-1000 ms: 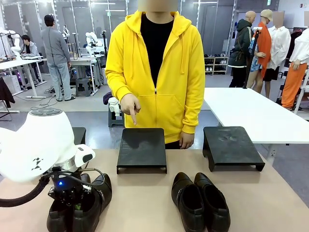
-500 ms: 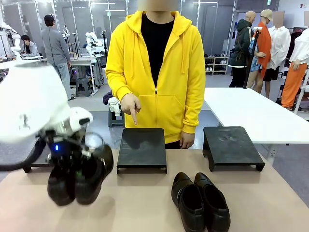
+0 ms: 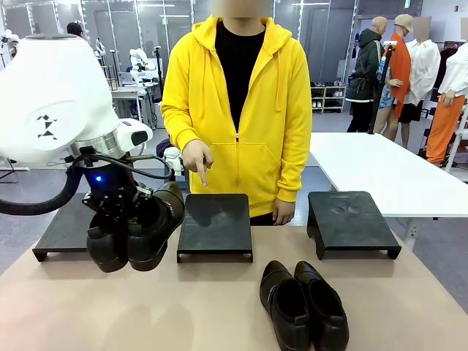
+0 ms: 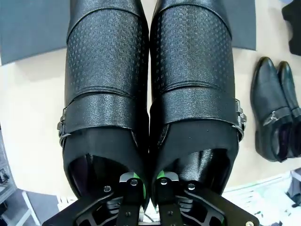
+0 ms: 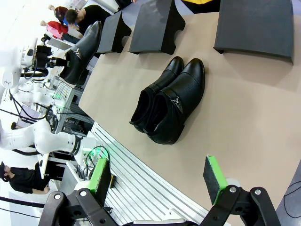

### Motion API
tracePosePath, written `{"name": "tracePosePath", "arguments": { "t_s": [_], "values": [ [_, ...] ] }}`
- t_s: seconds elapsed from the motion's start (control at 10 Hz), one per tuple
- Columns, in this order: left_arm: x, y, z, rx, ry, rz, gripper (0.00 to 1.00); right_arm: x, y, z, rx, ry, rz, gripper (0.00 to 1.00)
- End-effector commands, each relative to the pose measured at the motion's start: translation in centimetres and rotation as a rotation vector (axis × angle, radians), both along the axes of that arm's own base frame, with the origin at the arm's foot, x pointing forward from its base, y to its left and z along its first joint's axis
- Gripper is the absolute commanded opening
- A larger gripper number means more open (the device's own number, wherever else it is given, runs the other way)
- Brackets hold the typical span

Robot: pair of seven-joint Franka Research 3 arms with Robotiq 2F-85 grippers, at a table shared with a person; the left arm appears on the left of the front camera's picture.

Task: Place the shoes on the stand as instructed by the person.
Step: Pick up one pair of Shoes and place it on the Shoes Stand indicated by the person.

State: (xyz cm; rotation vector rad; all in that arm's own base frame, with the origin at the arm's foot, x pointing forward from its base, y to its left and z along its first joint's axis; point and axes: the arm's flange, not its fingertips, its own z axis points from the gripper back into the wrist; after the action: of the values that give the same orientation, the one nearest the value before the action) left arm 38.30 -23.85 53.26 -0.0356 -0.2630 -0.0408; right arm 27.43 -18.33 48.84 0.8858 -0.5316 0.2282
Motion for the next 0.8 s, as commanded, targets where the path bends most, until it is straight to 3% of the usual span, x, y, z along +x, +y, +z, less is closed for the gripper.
{"name": "tracePosePath", "arguments": {
  "t_s": [0.0, 0.6, 0.7],
  "values": [
    [-0.29, 0.71, 0.12, -0.014, 0.001, 0.017, 0.0, 0.02, -0.01, 0.04, 0.01, -0.019, 0.007, 1.0],
    [-0.29, 0.71, 0.12, -0.014, 0.001, 0.017, 0.0, 0.02, -0.01, 0.04, 0.01, -0.019, 0.007, 1.0],
    [0.16, 0.54, -0.73, 0.001, 0.017, 0.01, 0.07, 0.02, -0.01, 0.04, 0.01, -0.019, 0.007, 1.0]
  ]
}}
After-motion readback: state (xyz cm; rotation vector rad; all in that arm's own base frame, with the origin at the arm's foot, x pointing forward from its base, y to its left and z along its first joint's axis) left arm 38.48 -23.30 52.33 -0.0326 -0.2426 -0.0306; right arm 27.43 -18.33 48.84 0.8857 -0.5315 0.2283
